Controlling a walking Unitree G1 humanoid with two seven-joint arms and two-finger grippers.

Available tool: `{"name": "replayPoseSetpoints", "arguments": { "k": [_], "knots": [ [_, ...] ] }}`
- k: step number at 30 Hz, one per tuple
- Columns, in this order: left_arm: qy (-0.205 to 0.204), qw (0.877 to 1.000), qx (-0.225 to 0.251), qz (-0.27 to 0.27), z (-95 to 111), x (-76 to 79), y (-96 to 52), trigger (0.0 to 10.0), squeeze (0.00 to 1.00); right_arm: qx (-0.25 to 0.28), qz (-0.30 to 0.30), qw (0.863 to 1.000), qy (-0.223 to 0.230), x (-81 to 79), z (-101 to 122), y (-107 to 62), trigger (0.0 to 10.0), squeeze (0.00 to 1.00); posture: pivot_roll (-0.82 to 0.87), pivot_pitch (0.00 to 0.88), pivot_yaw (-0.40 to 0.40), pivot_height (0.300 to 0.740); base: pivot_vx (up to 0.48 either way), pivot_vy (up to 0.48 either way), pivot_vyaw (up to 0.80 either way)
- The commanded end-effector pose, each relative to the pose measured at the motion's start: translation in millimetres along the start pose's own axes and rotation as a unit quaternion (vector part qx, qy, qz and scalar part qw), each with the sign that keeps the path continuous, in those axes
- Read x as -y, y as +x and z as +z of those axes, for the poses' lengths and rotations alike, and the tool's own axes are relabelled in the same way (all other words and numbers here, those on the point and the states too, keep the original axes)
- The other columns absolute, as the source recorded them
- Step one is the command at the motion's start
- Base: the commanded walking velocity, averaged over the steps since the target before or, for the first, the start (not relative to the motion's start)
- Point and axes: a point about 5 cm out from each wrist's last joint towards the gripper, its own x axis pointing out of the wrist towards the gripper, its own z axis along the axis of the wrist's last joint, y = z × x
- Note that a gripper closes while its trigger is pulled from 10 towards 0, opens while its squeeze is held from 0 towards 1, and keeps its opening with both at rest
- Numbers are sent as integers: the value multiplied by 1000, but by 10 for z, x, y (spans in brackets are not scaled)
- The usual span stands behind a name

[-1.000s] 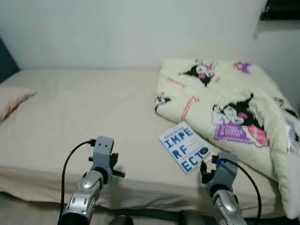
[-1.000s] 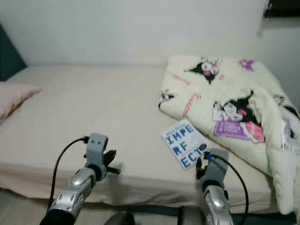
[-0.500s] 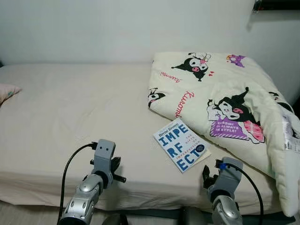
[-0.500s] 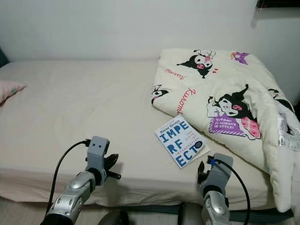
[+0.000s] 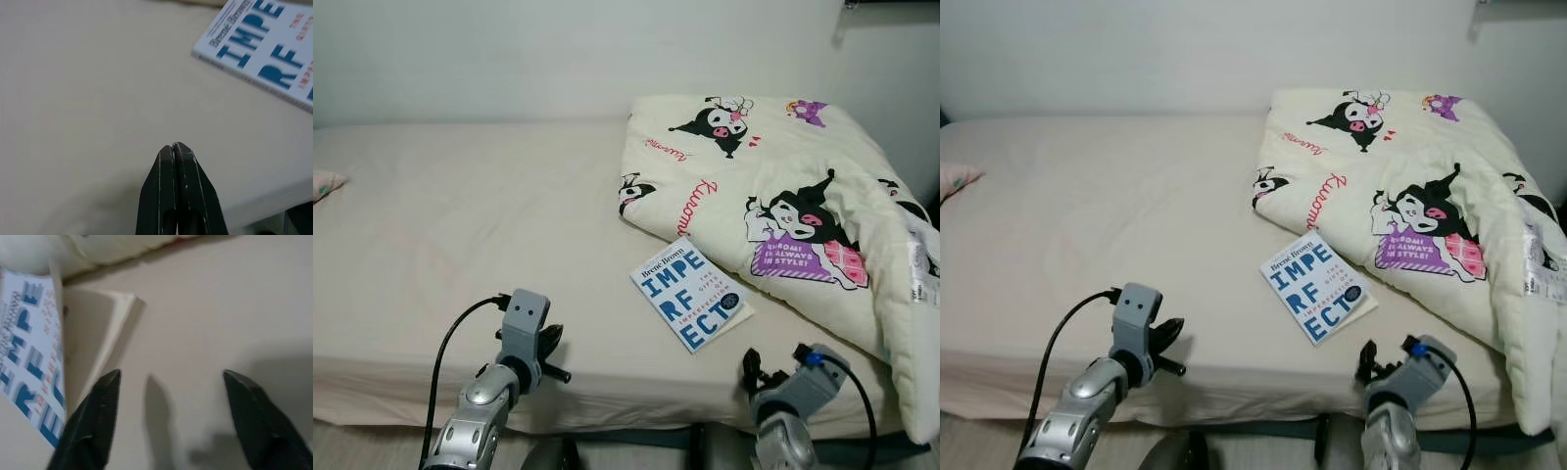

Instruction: Clean up the room

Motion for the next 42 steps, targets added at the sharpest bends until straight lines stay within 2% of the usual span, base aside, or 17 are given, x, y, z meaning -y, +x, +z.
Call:
{"name": "replayPoseSetpoints", "arguments": {
  "k": [1, 6, 9, 10, 11, 22, 27, 33, 36, 42],
  "knots": [
    [18, 1000, 7, 16, 20, -104, -65, 10000, 0, -14, 13, 1000, 19, -27, -66, 34, 10000, 1000, -3, 169, 56, 590, 0, 0, 0],
    [24, 999, 40, 19, 174, -155, -138, 10000, 0, -22, 66, 996, 51, -211, -48, 142, 10000, 1000, 38, 194, 55, 590, 0, 0, 0],
    [33, 997, 63, 4, 254, -144, -251, 10000, 0, -28, 113, 992, 44, -357, -86, 162, 10000, 1000, 59, 201, 41, 590, 0, 0, 0],
    [33, 997, 63, 4, 254, -144, -251, 10000, 0, -28, 113, 992, 44, -357, -86, 162, 10000, 1000, 59, 201, 41, 590, 0, 0, 0],
    [33, 997, 68, -7, 261, -120, -313, 10000, 0, -32, 121, 991, 37, -389, -123, 162, 10000, 1000, 65, 200, 29, 590, 0, 0, 0],
    [31, 997, 63, -30, 207, 14, -472, 10000, 0, -56, 136, 989, 23, -435, -295, 118, 10000, 1000, 59, 185, 16, 590, 0, 0, 0],
    [31, 997, 61, -33, 201, 27, -477, 10000, 0, -62, 126, 990, 21, -410, -334, 119, 10000, 1000, 62, 183, 21, 590, 0, 0, 0],
    [41, 996, 63, -43, 240, 26, -437, 10000, 0, -58, 70, 995, 46, -276, -249, 228, 10000, 1000, 64, 189, 33, 590, 0, 0, 0],
    [59, 995, 62, -56, 279, 31, -436, 10000, 0, -63, 34, 995, 74, -205, -166, 311, 10000, 1000, 80, 204, 43, 590, 0, 0, 0],
    [79, 993, 55, -66, 294, 1, -459, 10000, 0, -75, 36, 992, 94, -247, -105, 382, 10000, 1000, 114, 226, 57, 590, 0, 0, 0]
  ]
}}
